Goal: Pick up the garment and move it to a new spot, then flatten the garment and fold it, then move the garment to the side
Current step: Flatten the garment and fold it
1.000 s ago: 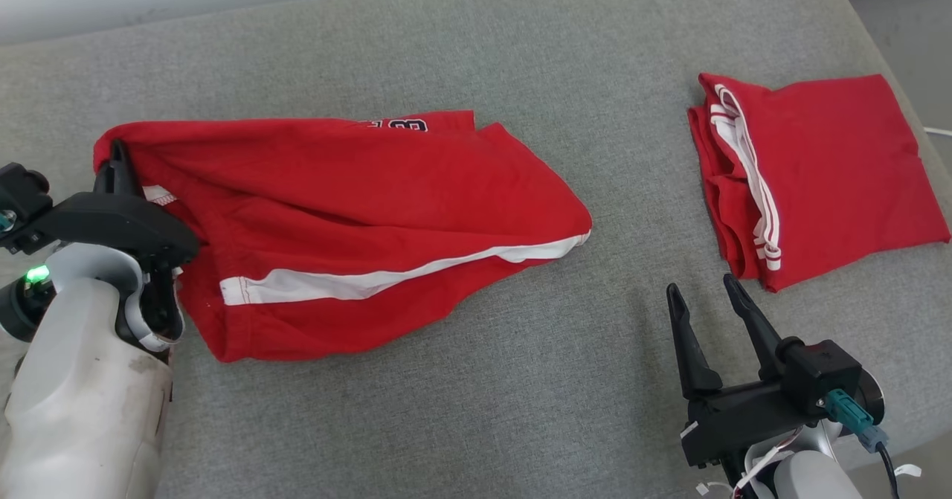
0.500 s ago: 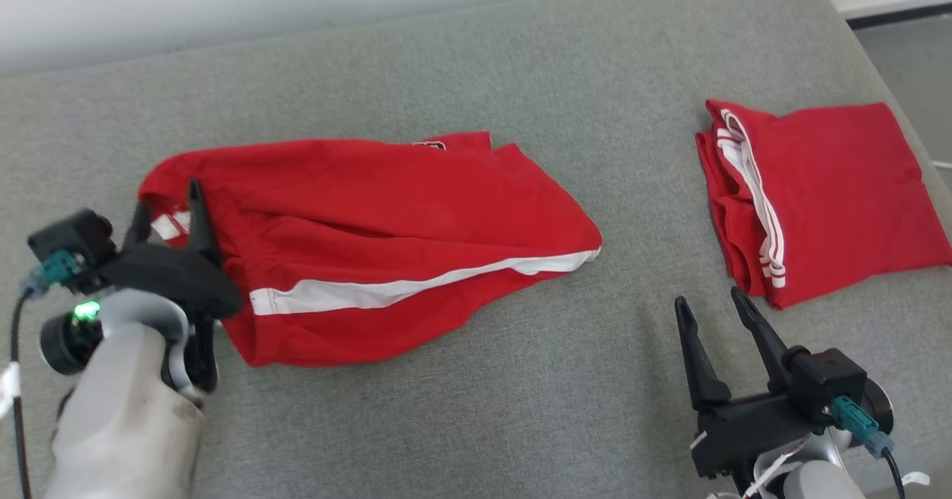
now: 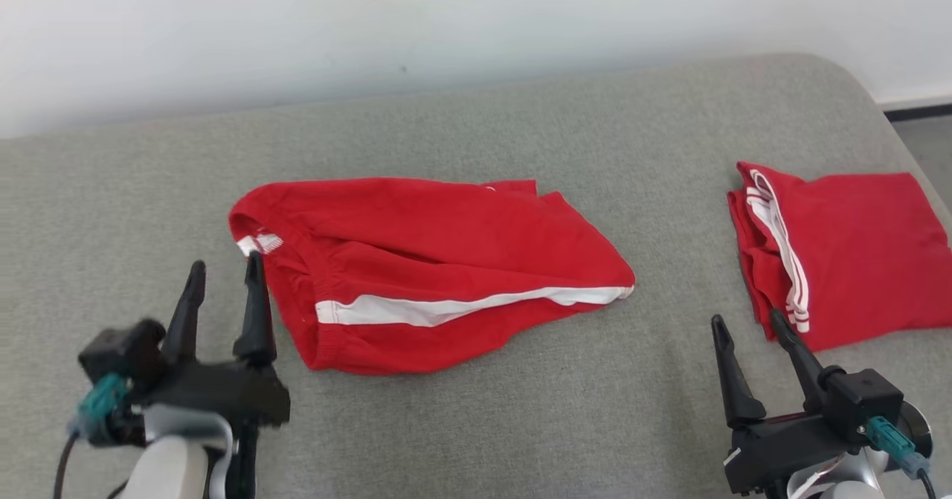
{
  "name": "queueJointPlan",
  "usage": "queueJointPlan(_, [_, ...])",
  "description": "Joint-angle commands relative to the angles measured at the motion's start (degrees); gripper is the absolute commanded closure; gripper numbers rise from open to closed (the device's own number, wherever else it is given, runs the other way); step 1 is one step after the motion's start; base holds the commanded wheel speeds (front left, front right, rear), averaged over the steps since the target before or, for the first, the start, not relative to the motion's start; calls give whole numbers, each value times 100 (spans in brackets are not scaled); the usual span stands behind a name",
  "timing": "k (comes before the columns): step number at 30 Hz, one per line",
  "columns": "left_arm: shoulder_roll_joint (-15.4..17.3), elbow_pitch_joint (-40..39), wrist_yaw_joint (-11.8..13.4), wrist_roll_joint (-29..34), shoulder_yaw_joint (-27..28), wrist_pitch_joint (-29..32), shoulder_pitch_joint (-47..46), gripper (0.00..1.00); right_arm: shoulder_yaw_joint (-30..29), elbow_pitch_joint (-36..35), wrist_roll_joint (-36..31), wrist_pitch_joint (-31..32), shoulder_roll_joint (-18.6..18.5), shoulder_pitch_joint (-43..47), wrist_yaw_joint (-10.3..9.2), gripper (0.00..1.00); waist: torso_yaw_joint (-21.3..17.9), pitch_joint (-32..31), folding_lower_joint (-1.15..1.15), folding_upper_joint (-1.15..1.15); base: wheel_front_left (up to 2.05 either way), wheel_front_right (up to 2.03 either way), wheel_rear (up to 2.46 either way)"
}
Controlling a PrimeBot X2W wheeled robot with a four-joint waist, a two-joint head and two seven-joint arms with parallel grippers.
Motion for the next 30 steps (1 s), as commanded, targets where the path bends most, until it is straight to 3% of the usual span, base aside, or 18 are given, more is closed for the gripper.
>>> queueJointPlan(1, [-15, -158, -45, 142, 33, -1, 141, 0, -23, 16, -12, -23, -57, 58, -15, 0, 149, -177, 1, 0, 0, 0, 0])
queueJointPlan(5, [-164, -1006, -149, 655, 286, 0, 951, 0, -57, 119, 21, -131, -119, 66, -15, 0, 232, -336, 1, 0, 0, 0, 0])
queueJointPlan(12, [-405, -1830, -310, 1280, 517, -1, 1955, 0, 140, 293, 2, -314, -294, 257, -15, 0, 389, -676, 1, 0, 0, 0, 0])
queueJointPlan(21, [-459, -1836, -448, 1533, 776, -1, 2553, 0, 353, 387, 77, -397, -432, 426, -15, 0, 412, -859, 1, 0, 0, 0, 0])
queueJointPlan(30, [-468, -1776, -304, 1530, 775, -1, 2858, 0, 593, 270, 5, -403, -511, 323, -15, 0, 389, -903, 1, 0, 0, 0, 0])
